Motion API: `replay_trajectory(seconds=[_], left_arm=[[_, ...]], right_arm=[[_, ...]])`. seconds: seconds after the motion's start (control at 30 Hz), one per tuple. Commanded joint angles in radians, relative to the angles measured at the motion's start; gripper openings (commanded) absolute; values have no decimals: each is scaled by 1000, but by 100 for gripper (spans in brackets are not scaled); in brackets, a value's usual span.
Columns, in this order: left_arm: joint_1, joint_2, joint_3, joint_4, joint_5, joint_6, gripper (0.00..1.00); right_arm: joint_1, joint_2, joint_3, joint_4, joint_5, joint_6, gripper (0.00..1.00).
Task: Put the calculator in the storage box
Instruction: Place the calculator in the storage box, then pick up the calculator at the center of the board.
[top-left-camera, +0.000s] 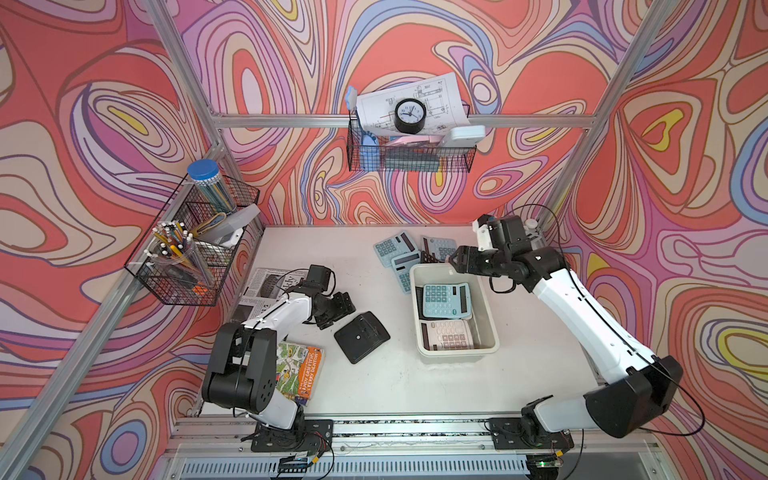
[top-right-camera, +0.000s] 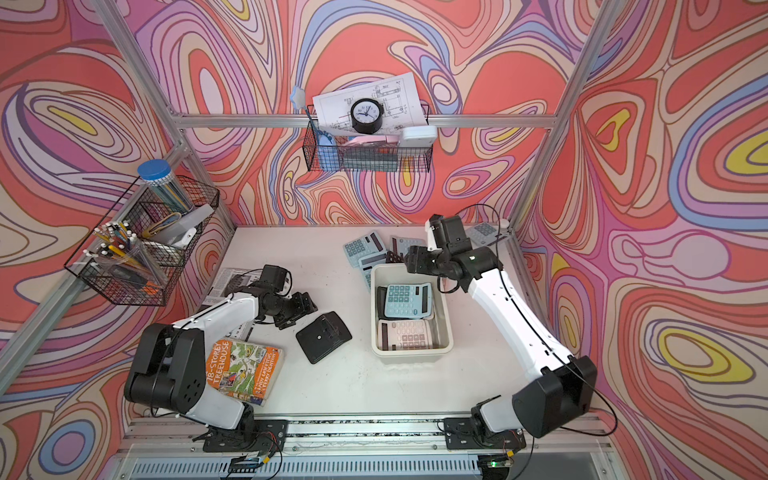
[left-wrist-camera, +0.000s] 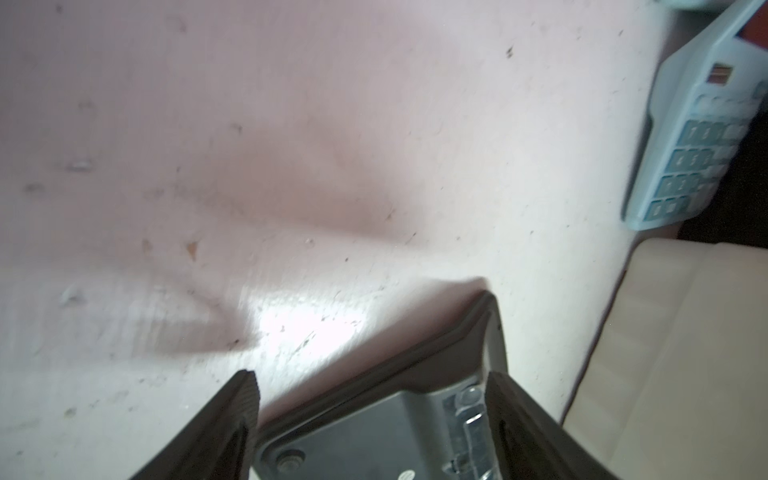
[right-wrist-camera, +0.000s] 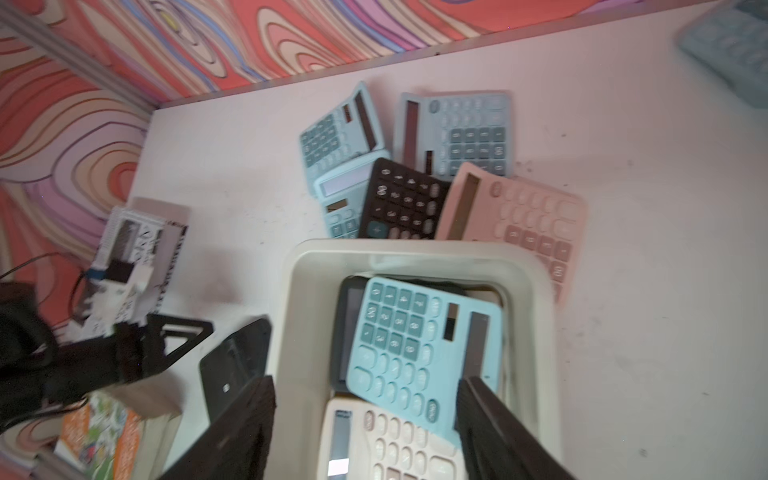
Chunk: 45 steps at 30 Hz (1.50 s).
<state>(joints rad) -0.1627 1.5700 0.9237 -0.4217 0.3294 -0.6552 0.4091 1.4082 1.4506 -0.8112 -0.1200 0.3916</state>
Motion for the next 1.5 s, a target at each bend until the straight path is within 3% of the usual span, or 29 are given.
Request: replay_trajectory(seconds=[0.0, 0.2, 0.37, 0.57, 1.1, 1.47], left_arm=[[12, 46, 53, 2, 49, -3, 81], [48, 82, 121, -32, 61, 11, 84], [85, 56, 153, -88, 22, 35, 99], [97, 32, 139, -113, -7, 44, 99], [50, 100, 6, 49, 111, -1, 98], [12, 132, -88, 150, 138, -40, 99]], right_arm=[[111, -3, -48, 11, -69, 69, 71], [346, 30, -64, 88, -106, 117, 72], [512, 130, -28, 106, -82, 134, 72], [655, 278, -7, 130, -38, 163, 76], [706, 600, -10, 256, 28, 365, 85], [694, 661, -86, 410, 134, 506, 92]])
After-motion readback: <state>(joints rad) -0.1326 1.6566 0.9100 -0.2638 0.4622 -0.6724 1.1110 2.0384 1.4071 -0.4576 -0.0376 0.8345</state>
